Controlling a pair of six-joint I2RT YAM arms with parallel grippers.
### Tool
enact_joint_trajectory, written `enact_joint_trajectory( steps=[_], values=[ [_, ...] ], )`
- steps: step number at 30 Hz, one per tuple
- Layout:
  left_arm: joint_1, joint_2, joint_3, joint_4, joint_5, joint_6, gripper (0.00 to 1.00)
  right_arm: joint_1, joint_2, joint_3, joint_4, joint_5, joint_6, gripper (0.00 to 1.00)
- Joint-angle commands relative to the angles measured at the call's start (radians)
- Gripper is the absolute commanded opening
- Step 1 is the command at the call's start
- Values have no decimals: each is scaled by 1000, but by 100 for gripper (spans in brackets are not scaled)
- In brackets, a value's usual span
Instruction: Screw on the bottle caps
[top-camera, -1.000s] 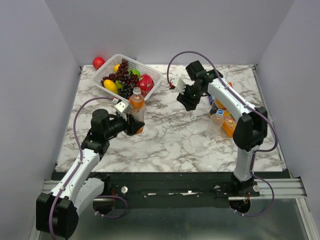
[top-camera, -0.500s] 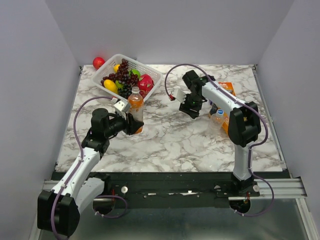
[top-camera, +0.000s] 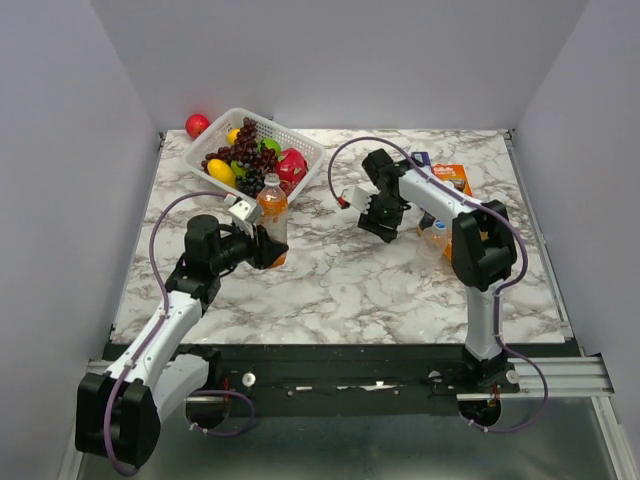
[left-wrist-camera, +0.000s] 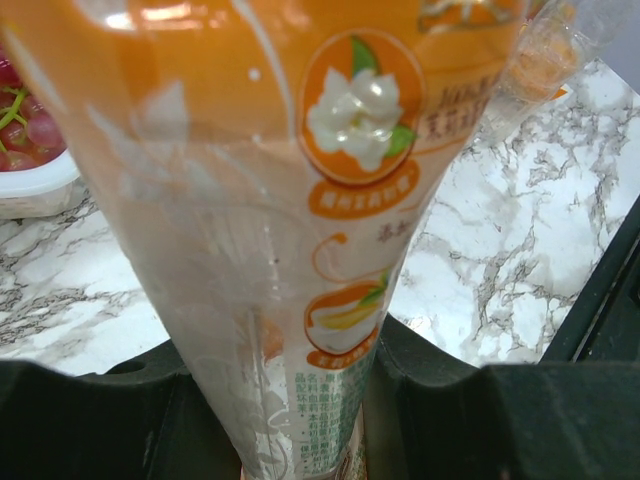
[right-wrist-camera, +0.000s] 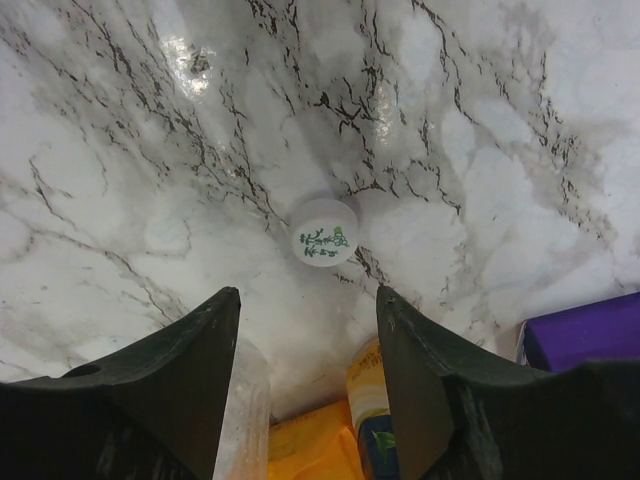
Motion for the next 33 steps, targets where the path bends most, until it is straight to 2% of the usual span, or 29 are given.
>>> enact_joint_trajectory(
  steps=[1,21,33],
  values=[
    [7,9,21,21,9,-5,0,12,14,-24,73,30,10,63],
    [7,38,10,39,7,-12,0,18,45,-79,118,67,6,59],
    [7,55,10,50,12,-17,0,20,56,-73,144,92,10,51]
  ],
)
